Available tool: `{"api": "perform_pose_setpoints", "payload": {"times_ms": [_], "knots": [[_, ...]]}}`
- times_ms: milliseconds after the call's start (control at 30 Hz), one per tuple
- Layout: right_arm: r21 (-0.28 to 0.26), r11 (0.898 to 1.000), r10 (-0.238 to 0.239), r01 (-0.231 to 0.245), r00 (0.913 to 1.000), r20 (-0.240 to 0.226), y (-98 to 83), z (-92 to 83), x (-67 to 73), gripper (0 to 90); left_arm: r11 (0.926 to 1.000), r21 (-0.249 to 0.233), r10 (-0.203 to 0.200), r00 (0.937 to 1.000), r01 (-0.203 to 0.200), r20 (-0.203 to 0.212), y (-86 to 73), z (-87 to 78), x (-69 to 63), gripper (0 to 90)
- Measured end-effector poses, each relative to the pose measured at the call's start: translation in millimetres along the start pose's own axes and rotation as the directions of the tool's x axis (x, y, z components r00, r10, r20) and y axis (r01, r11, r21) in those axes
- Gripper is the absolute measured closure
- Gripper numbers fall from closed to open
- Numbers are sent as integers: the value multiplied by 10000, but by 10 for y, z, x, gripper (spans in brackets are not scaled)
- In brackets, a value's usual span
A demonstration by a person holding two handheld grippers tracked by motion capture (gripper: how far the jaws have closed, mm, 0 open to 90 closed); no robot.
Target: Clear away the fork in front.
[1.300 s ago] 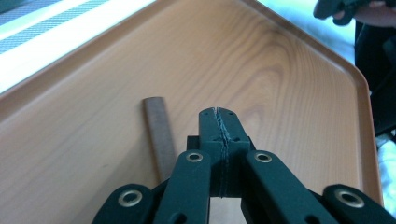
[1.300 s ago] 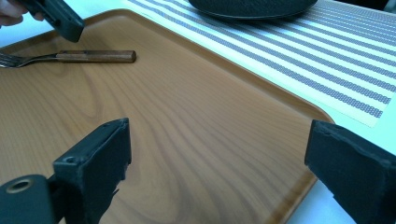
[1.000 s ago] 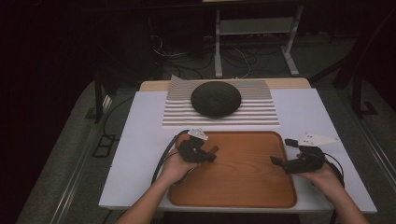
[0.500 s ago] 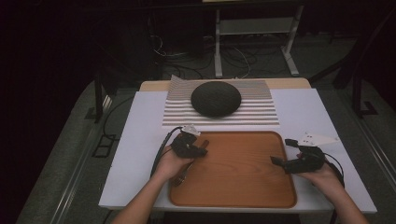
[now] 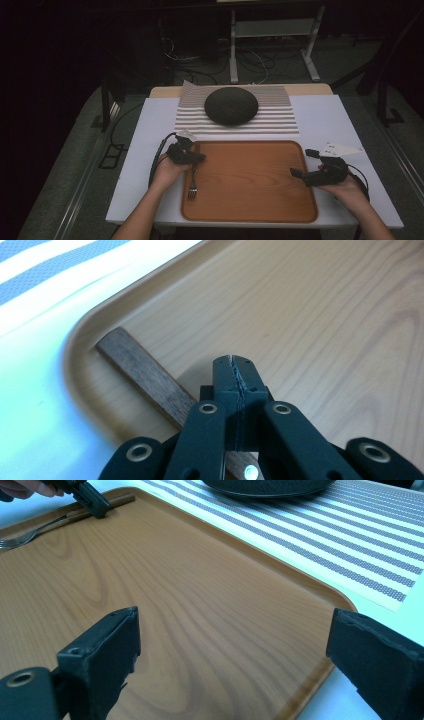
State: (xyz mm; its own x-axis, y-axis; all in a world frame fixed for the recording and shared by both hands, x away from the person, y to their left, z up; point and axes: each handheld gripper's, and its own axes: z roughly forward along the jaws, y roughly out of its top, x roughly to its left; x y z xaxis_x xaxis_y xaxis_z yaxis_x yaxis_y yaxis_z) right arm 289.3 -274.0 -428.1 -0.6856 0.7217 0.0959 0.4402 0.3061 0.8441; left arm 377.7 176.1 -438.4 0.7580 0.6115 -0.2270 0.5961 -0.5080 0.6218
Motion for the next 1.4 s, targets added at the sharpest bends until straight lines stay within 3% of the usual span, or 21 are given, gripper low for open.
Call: {"api": "perform_pose_setpoints", "payload": {"times_ms": [367, 467, 633, 1033, 1400], "knots": [[12, 10000, -10, 10, 10000, 9, -2, -1, 0, 71, 10000, -37, -43, 10000, 44, 19, -27, -33, 38, 880], [18, 10000, 17, -17, 10000, 5, -3, -2, -1, 72, 9999, -87, 70, 10000, -71, -67, -20, -30, 16, 831], [22, 10000, 7, -7, 10000, 3, -2, 0, 0, 71, 9982, -547, 247, 9995, -236, 192, -4, -67, -16, 765], [35, 10000, 63, -62, 9999, -79, -4, -2, -1, 71, 9833, -1629, 859, 9960, -807, 254, -27, -278, -137, 399], [-12, 10000, 87, -87, 9999, -81, -7, -18, -7, 71, 9626, -2479, 1159, 9932, -1097, 106, -220, -533, -233, 161]]}}
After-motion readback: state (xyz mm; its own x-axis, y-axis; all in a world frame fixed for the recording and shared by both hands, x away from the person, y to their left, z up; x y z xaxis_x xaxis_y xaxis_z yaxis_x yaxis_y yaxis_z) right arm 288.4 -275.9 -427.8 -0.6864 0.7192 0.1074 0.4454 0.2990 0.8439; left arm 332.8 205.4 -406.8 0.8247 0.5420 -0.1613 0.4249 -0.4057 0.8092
